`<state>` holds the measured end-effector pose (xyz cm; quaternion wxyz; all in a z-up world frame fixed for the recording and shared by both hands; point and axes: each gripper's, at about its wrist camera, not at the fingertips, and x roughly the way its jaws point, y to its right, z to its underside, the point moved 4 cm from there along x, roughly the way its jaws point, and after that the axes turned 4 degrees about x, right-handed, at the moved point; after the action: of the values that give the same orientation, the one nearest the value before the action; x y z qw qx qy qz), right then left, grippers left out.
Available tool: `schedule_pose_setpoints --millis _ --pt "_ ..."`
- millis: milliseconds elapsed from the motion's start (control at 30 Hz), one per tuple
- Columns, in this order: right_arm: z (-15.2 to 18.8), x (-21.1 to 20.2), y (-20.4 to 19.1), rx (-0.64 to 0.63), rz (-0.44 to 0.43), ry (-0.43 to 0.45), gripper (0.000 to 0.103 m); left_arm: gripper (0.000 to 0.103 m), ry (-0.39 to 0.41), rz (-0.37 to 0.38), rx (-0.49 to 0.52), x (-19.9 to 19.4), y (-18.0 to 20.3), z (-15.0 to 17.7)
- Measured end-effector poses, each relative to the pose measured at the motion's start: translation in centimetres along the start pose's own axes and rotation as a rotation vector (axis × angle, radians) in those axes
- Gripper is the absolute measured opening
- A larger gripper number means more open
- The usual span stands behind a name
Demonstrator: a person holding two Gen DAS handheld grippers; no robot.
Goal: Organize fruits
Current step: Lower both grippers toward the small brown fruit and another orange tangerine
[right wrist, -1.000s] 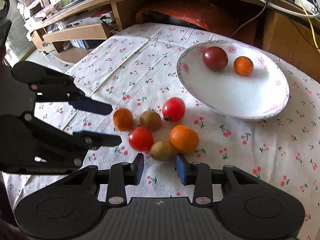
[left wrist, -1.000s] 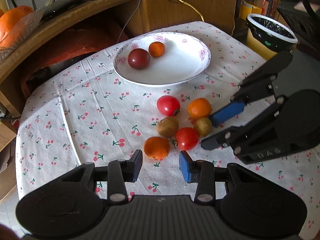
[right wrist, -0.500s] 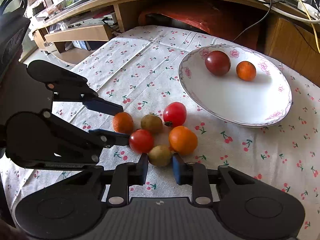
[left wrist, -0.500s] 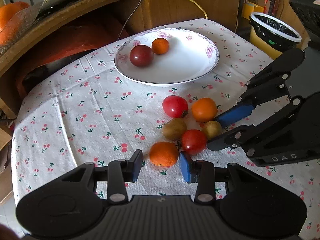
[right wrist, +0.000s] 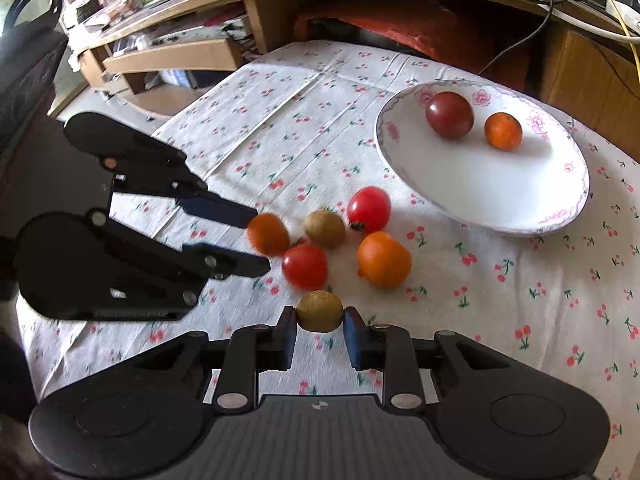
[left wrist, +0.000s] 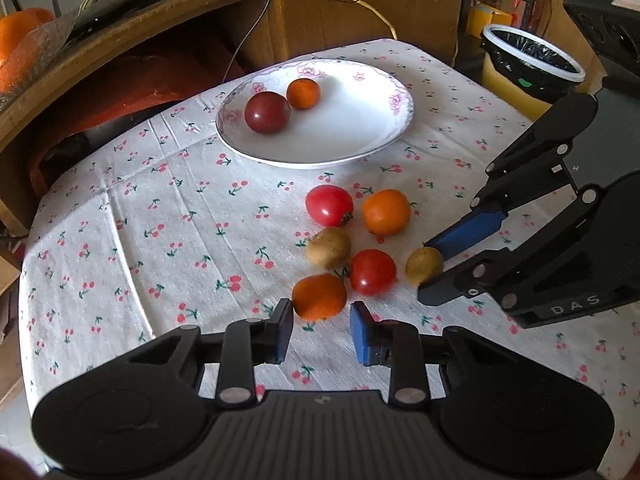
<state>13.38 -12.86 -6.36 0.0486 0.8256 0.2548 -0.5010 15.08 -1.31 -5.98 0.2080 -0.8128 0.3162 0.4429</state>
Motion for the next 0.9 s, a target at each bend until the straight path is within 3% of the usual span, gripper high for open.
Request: schedule_pose_setpoints --millis 900 --pt "0.1 0.8 0.6 0.044 -0.014 0.008 0.022 0.040 0.018 -0.036 -0.061 2.4 -1.8 -1.6"
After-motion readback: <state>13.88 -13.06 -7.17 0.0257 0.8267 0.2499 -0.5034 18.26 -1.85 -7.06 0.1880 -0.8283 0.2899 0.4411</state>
